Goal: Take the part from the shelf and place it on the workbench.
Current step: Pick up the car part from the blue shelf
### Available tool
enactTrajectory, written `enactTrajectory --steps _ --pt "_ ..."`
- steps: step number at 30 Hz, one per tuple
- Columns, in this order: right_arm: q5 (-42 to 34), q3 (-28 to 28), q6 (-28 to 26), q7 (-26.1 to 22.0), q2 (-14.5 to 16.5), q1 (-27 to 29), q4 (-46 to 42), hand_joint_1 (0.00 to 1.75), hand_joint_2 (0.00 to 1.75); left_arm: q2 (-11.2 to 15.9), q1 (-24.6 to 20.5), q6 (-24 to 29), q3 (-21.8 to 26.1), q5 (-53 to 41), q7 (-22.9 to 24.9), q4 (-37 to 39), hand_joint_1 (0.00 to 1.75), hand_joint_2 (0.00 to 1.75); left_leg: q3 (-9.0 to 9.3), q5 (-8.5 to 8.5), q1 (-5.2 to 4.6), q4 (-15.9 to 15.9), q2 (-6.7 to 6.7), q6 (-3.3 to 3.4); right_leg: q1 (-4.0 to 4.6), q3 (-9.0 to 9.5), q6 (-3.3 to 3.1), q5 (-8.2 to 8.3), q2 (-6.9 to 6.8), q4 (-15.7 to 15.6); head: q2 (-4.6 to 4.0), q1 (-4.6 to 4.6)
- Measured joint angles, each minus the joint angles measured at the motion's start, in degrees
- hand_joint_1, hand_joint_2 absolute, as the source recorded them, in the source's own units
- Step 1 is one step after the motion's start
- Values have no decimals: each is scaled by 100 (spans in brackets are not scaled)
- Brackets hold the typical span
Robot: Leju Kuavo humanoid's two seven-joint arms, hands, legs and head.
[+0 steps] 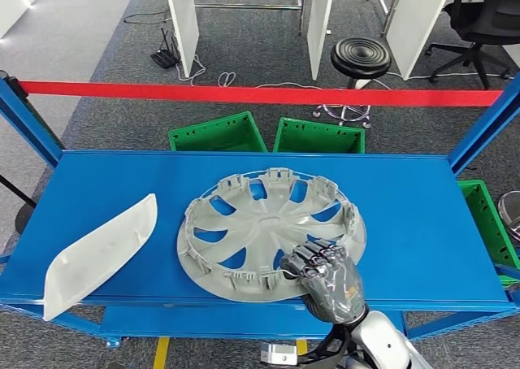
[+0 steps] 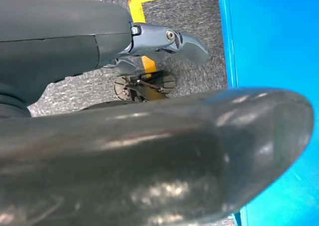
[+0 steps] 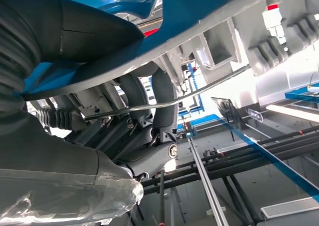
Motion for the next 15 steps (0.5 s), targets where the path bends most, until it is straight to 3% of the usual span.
enactTrajectory --steps 3,13,15 --pt "6 -22 1 20 0 17 -40 175 175 0 -1 3 0 10 -41 -3 0 175 0 0 0 0 0 0 0 0 0 0 0 0 -1 -1" --pt "-53 -64 24 45 -3 108 -169 175 175 0 30 169 -4 -20 -30 -128 0 175 0 -4 0 1 0 -5 0 0 -1 -1 0 -1 0 -1" --pt "-315 -74 82 -22 -7 121 -200 175 175 2 40 211 -11 -55 -29 -142 0 175 -1 -27 -16 16 1 25 -17 5 23 1 3 -20 1 -2"
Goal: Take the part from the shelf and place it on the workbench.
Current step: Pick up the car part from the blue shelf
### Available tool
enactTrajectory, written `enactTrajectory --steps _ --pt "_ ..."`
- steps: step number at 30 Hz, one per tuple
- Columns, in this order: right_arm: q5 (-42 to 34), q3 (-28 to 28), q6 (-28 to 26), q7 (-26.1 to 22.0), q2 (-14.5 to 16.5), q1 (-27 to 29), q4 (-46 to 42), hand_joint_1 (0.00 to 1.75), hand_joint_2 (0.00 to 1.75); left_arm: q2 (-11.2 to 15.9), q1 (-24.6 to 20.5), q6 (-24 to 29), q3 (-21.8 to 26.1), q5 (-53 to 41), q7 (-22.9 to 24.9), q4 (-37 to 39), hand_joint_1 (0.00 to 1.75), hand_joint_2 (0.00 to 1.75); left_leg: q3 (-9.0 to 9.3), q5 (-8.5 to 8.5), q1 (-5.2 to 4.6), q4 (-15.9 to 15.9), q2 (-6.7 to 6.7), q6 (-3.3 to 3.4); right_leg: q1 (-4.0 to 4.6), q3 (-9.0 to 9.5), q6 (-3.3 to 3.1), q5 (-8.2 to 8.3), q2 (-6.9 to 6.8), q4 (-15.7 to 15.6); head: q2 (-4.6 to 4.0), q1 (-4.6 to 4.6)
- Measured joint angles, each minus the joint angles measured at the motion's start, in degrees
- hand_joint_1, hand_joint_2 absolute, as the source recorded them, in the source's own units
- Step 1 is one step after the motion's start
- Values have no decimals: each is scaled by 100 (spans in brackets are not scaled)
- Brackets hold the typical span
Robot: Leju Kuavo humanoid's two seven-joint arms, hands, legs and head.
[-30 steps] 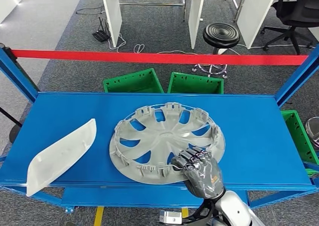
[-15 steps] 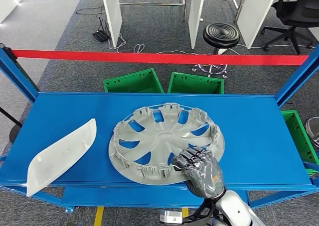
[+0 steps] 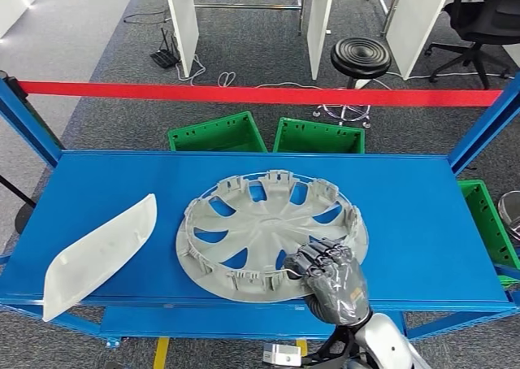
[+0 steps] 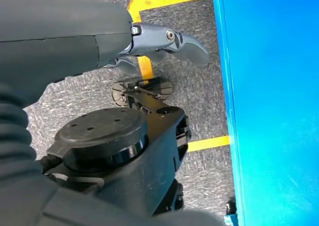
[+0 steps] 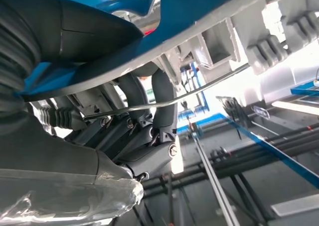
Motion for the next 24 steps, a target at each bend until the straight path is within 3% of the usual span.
enactTrajectory --steps 3,5,8,9,10,11,14,16,19,21,23,24 --pt "-758 -9 192 -224 -18 27 -112 175 175 2 21 23 -25 -145 -39 -26 0 175 17 7 -19 -23 7 74 -32 15 60 3 6 -19 -1 -3" --pt "-1294 -32 321 -435 -43 68 -257 175 175 1 21 -1 -36 -249 -77 -32 0 175 50 56 -1 -98 18 119 -32 -58 79 -152 -9 184 -1 3" --pt "-1698 -118 460 -628 -82 192 -462 175 175 -3 15 -11 -45 -346 -79 -33 0 175 63 70 3 -136 29 142 -22 -564 83 -705 -26 1245 0 8" --pt "-1780 -152 504 -664 -98 252 -524 175 175 -3 18 -8 -54 -379 -68 -33 0 175 62 69 1 -136 30 143 -25 -732 91 -793 -27 1562 -1 5" --pt "-1858 -191 550 -700 -115 314 -591 175 175 -3 21 -3 -68 -409 -58 -33 0 175 62 68 3 -134 28 141 -29 -816 98 -755 -29 1684 -1 7" --pt "-1923 -234 597 -739 -130 372 -656 175 175 -4 27 3 -89 -442 -49 -33 0 175 63 67 8 -129 25 133 -37 -795 108 -601 -32 1582 -1 7" --pt "-2023 -389 721 -850 -151 519 -829 175 175 -7 44 29 -158 -541 -43 -34 0 175 52 48 18 -68 20 47 -66 -341 134 0 -79 552 -1 7" --pt "-2053 -491 767 -914 -152 611 -899 175 175 -5 62 41 -193 -625 -48 -38 0 175 36 53 0 -14 23 -34 -65 -237 78 105 -89 290 -1 3" --pt "-2109 -628 780 -976 -152 740 -960 175 175 -2 106 53 -257 -768 -61 -44 0 175 0 43 10 26 48 -127 -57 -348 -78 155 -17 335 -1 -4" --pt "-2138 -699 782 -1006 -152 795 -990 175 175 -2 120 58 -304 -829 -73 -46 0 175 -132 -279 18 338 62 -177 -65 -427 -182 237 21 332 -1 -15" --pt "-2148 -746 783 -1020 -152 835 -1006 175 175 -2 120 60 -344 -847 -81 -46 0 175 -383 -790 18 1061 62 -205 -59 -542 -229 332 69 336 -1 -25" --pt "-2152 -761 784 -1023 -153 857 -1009 175 175 -2 119 60 -358 -851 -83 -46 0 175 -480 -962 18 1402 62 -207 -54 -605 -235 379 96 338 -1 -25"
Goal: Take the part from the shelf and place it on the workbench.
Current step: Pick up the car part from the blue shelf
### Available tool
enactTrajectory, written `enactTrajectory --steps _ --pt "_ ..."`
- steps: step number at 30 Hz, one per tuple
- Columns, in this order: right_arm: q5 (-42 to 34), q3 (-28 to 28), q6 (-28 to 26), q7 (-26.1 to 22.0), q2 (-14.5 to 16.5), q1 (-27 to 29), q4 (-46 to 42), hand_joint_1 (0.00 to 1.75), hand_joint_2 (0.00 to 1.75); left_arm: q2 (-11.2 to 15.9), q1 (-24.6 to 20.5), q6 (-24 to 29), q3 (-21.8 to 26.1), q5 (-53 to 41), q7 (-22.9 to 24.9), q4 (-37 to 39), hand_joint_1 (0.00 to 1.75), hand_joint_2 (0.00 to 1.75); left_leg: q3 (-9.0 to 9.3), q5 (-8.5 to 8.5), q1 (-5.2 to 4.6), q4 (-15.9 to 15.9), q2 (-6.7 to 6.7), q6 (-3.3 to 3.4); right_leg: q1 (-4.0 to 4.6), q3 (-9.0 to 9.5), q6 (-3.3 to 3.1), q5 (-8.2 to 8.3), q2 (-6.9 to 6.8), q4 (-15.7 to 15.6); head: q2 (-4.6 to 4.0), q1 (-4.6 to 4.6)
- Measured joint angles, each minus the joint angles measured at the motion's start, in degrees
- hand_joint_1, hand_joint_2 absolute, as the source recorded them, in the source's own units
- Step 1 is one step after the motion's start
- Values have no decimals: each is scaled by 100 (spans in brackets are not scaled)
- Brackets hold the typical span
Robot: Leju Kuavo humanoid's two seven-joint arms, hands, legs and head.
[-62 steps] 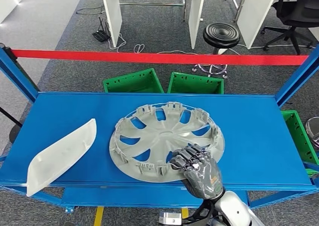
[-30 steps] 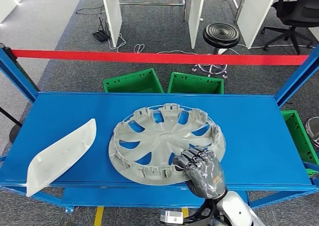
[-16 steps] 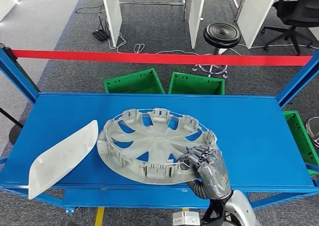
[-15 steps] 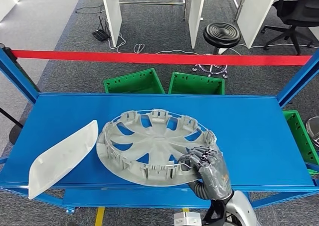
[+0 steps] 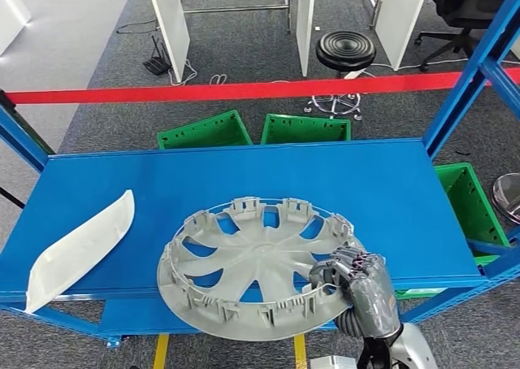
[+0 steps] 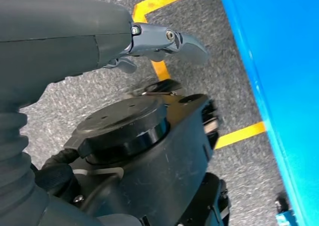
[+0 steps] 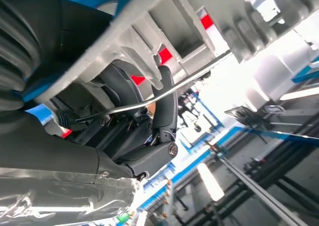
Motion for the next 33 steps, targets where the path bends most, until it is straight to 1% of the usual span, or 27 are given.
enactTrajectory --steps 1,2,3,5,7,8,9,10,11,12,14,15,16,17,18,20,21,22,23,25,26,27,29,30,31,32,33 --pt "-3 -11 1 -2 -1 19 -1 175 175 0 0 1 -12 -1 -1 -1 0 175 -21 -65 0 188 -1 7 5 -59 -1 44 32 2 0 0" --pt "-4 -18 1 -3 -1 32 -1 175 175 1 0 1 -20 -1 -1 -1 0 175 65 -20 -1 159 -4 23 9 -114 4 87 73 3 0 0" --pt "-4 -24 2 -5 -1 39 -2 175 175 2 0 1 -29 -1 -1 -3 0 175 260 108 -2 -89 -26 47 11 -166 16 130 127 3 0 1" --pt "-6 -43 1 -8 1 39 -17 175 175 4 0 1 -49 -4 -2 -18 0 175 812 357 2 -920 -236 107 12 -261 66 220 246 5 0 1" --pt "-4 -70 -1 -14 1 36 -41 175 175 2 2 2 -68 -21 -7 -31 0 175 1122 440 1 -1440 -432 124 6 -321 143 315 356 -11 0 -1" --pt "-4 -83 -1 -18 1 39 -51 175 175 1 3 7 -76 -39 -10 -33 0 175 1143 443 -9 -1501 -443 130 3 -339 189 366 410 -31 0 -2" --pt "-6 -95 1 -22 0 49 -63 175 175 0 7 13 -84 -54 -15 -36 0 175 1117 480 -15 -1502 -380 149 -7 -358 237 424 469 -62 1 -4" --pt "-13 -107 4 -28 -1 67 -78 175 175 0 6 19 -91 -64 -25 -42 0 175 1093 520 -16 -1516 -304 191 -10 -383 271 432 450 -62 1 -4" --pt "-25 -116 10 -33 -1 83 -96 175 175 -2 6 23 -99 -73 -42 -51 0 175 1059 569 -16 -1527 -225 244 -8 -434 296 347 351 -2 1 8" --pt "-42 -125 17 -42 -2 93 -116 175 175 -5 9 25 -105 -75 -65 -61 0 175 1014 622 -15 -1541 -140 294 -1 -509 314 161 210 161 1 19" --pt "-98 -148 45 -69 -2 97 -155 175 175 -10 23 23 -113 -91 -107 -74 0 175 908 711 -34 -1542 21 357 11 -698 339 -397 -72 809 0 40" --pt "-140 -163 65 -90 -1 99 -179 175 175 -11 28 21 -115 -121 -121 -76 0 175 848 760 -46 -1539 109 369 12 -770 357 -599 -116 1177 1 40" --pt "-190 -183 90 -109 -1 106 -209 175 175 -11 30 19 -122 -166 -134 -77 0 175 784 809 -56 -1535 194 373 12 -786 372 -674 -134 1445 1 41" --pt "-254 -206 119 -130 0 116 -248 175 175 -11 28 15 -133 -230 -151 -77 0 175 718 858 -62 -1530 278 370 12 -714 384 -621 -147 1540 1 41" --pt "-331 -234 153 -151 0 131 -299 175 175 -11 25 13 -150 -305 -178 -77 0 175 655 902 -67 -1522 355 363 12 -538 390 -479 -170 1427 1 42" --pt "-488 -308 225 -192 -1 169 -424 175 175 -10 16 10 -194 -457 -250 -76 0 175 554 974 -79 -1492 476 326 20 61 395 -268 -353 709 1 45" --pt "-555 -350 257 -209 -1 195 -497 175 175 -9 9 13 -217 -531 -294 -76 0 175 519 1004 -90 -1470 525 298 38 355 370 -276 -468 300 1 43" --pt "-607 -398 285 -221 -1 238 -570 175 175 -6 1 20 -238 -599 -339 -75 0 175 501 1038 -100 -1451 574 269 56 537 336 -321 -558 -3 0 39" --pt "-652 -452 313 -227 -1 295 -643 175 175 -3 -8 31 -261 -663 -384 -73 0 175 492 1072 -104 -1440 624 240 78 611 294 -374 -595 -176 0 38" --pt "-722 -561 355 -230 -2 435 -767 175 175 6 -31 57 -310 -757 -455 -61 0 175 482 1119 -88 -1437 692 176 90 516 185 -324 -503 -219 0 38" --pt "-748 -612 373 -229 -2 489 -816 175 175 9 -39 66 -332 -786 -479 -51 0 175 456 1040 -77 -1398 619 131 86 453 133 -271 -445 -219 0 37" --pt "-765 -652 383 -228 -2 524 -856 175 175 12 -41 71 -349 -800 -497 -40 0 175 410 845 -70 -1268 485 90 77 381 82 -201 -386 -223 0 33" --pt "-786 -707 394 -227 -2 564 -918 175 175 15 -43 77 -368 -813 -517 -19 0 175 252 237 -60 -700 171 44 67 213 21 -35 -243 -221 0 21" --pt "-809 -732 398 -228 -2 587 -944 175 175 19 -47 80 -377 -827 -526 -8 0 175 177 -20 -59 -336 92 45 67 122 11 49 -166 -216 0 20" --pt "-844 -761 402 -228 -2 621 -967 175 175 27 -58 84 -389 -850 -534 5 0 175 145 -142 -58 -54 59 51 68 28 15 128 -89 -211 0 20" --pt "-893 -797 407 -227 -2 664 -992 175 175 38 -73 91 -408 -881 -550 22 0 175 186 -129 -58 79 43 61 68 -70 27 203 -15 -207 0 19" --pt "-947 -839 411 -224 -2 710 -1019 175 175 51 -89 104 -434 -915 -569 42 0 175 319 -1 -56 8 29 73 64 -161 46 272 56 -205 0 20"
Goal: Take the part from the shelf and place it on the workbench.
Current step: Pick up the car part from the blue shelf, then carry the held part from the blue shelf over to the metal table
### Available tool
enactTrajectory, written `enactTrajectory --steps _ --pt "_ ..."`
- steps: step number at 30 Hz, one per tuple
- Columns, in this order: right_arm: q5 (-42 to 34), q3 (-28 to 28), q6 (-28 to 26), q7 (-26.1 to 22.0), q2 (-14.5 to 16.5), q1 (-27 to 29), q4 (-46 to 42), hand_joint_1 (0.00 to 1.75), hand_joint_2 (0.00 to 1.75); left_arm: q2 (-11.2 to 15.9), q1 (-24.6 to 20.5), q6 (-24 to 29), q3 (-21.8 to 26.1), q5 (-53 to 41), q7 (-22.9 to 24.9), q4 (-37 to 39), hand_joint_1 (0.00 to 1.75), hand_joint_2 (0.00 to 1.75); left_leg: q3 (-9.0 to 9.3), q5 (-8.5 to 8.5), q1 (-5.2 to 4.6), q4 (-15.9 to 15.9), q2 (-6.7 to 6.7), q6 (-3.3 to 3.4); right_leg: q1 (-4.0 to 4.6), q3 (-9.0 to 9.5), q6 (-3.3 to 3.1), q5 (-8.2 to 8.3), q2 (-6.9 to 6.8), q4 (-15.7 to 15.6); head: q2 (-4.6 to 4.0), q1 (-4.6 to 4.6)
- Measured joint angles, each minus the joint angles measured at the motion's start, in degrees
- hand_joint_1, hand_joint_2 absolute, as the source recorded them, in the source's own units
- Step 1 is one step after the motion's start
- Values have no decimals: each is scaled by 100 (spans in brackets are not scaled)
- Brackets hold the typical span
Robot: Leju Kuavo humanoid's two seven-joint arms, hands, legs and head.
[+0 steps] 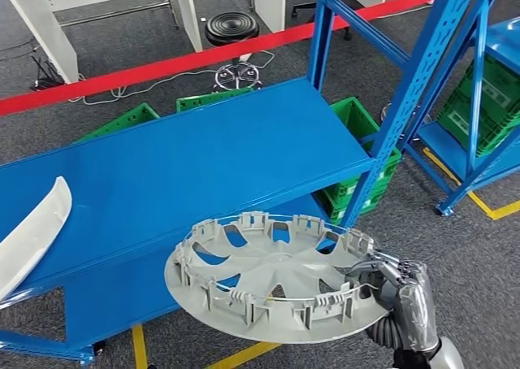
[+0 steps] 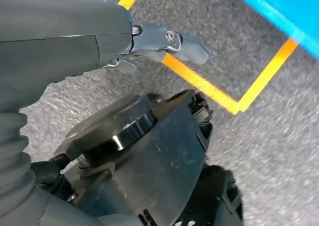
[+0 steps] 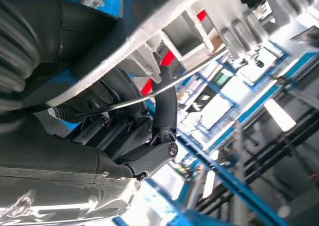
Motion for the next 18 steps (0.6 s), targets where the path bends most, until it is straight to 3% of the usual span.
enactTrajectory --steps 1,2,4,5,6,7,8,9,11,12,13,14,15,16,17,18 --pt "-51 -42 3 6 0 48 -29 175 175 14 -18 21 -34 -31 -22 23 0 175 225 172 5 -264 -42 14 -8 -84 23 70 71 2 0 0" --pt "-102 -84 6 15 0 95 -65 175 175 26 -39 47 -72 -56 -45 52 0 175 511 296 16 -654 -168 27 -15 -157 50 138 138 4 0 -2" --pt "-179 -166 11 37 0 175 -145 175 175 50 -84 98 -150 -89 -74 127 0 175 995 336 37 -1410 -450 66 -13 -264 108 274 264 7 0 2" --pt "-208 -206 13 45 0 213 -185 175 175 62 -104 123 -186 -97 -81 171 0 175 1103 300 36 -1603 -530 91 -11 -294 142 343 324 -4 0 1" --pt "-237 -243 13 55 0 256 -220 175 175 76 -122 151 -222 -100 -89 216 0 175 1123 292 23 -1672 -509 127 -12 -314 182 413 389 -26 0 4" --pt "-269 -279 11 63 0 309 -250 175 175 91 -142 182 -259 -98 -96 266 0 175 1083 325 20 -1657 -430 174 -25 -332 216 468 422 -45 0 3" --pt "-305 -315 9 74 0 364 -278 175 175 109 -165 216 -298 -91 -104 315 0 175 1043 372 16 -1650 -347 230 -27 -368 241 436 363 -22 1 9" --pt "-340 -347 6 85 1 412 -302 175 175 129 -185 251 -341 -80 -112 365 0 175 992 427 13 -1649 -261 287 -24 -430 255 289 243 86 1 25" --pt "-402 -402 -3 103 2 480 -345 175 175 175 -214 330 -429 -45 -118 470 0 175 859 547 -9 -1650 -82 367 -9 -610 268 -310 -70 671 1 54" --pt "-431 -421 -11 110 3 501 -359 175 175 200 -221 371 -471 -18 -119 521 0 175 784 607 -23 -1646 11 381 -10 -695 280 -596 -147 1084 1 61" --pt "-458 -437 -24 117 4 520 -369 175 175 228 -232 414 -513 14 -118 576 0 175 702 669 -34 -1637 107 382 -12 -739 295 -754 -180 1467 1 61" --pt "-480 -449 -39 124 7 535 -373 175 175 257 -248 451 -554 49 -114 627 0 175 617 728 -41 -1628 199 378 -16 -720 306 -753 -193 1717 1 60" --pt "-495 -456 -61 133 10 544 -374 175 175 286 -271 489 -597 84 -109 677 0 175 529 784 -47 -1613 287 368 -21 -620 317 -636 -206 1795 1 61" --pt "-506 -462 -87 140 14 548 -375 175 175 312 -299 520 -641 113 -101 725 0 175 442 837 -51 -1596 366 354 -27 -410 325 -473 -238 1658 1 60" --pt "-514 -468 -116 146 19 548 -376 175 175 340 -327 545 -686 139 -90 767 0 175 373 884 -58 -1575 434 333 -34 -86 333 -378 -330 1316 0 60" --pt "-521 -475 -143 151 22 543 -380 175 175 364 -349 572 -734 157 -80 803 0 175 315 924 -68 -1550 489 305 -29 301 343 -394 -449 847 0 61"
